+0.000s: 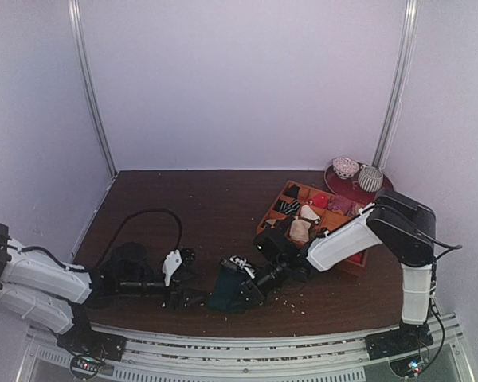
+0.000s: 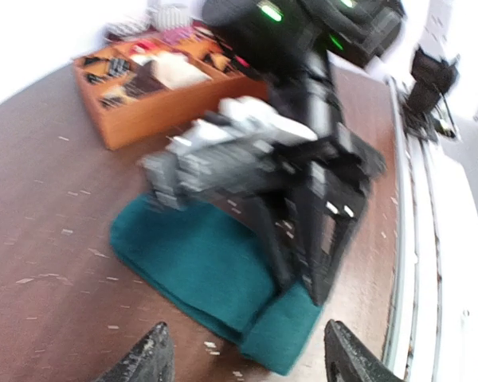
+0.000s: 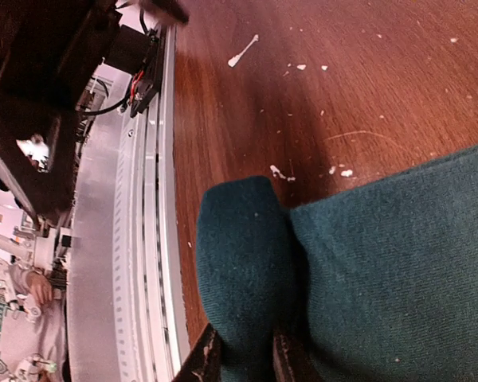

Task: Roll the socks
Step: Roll a pair of socks at the center of the board.

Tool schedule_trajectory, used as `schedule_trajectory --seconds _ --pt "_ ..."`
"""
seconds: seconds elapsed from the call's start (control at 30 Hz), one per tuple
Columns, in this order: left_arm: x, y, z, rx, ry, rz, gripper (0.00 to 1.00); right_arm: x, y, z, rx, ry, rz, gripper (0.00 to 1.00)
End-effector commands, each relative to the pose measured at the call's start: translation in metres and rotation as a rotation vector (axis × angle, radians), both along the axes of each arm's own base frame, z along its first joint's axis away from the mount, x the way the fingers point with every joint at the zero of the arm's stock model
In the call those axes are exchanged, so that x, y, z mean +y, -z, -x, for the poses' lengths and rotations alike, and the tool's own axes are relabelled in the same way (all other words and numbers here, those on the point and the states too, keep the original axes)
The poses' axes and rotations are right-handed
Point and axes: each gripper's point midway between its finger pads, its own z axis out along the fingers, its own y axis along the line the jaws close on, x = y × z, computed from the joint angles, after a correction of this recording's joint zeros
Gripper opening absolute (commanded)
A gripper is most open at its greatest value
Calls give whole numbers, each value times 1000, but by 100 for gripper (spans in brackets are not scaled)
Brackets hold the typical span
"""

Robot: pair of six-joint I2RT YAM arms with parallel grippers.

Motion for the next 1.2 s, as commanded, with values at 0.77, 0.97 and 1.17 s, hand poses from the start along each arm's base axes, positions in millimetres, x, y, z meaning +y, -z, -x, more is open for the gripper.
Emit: schedule_trajectory --seconds 0.77,0.97,1.17 --pt "-51 76 42 100 275 -140 39 -29 43 -11 243 104 149 20" --pt "-53 92 44 125 278 -207 18 -24 36 -10 270 94 122 21" --pt "-50 110 39 198 228 -292 0 -19 14 -13 231 83 60 22"
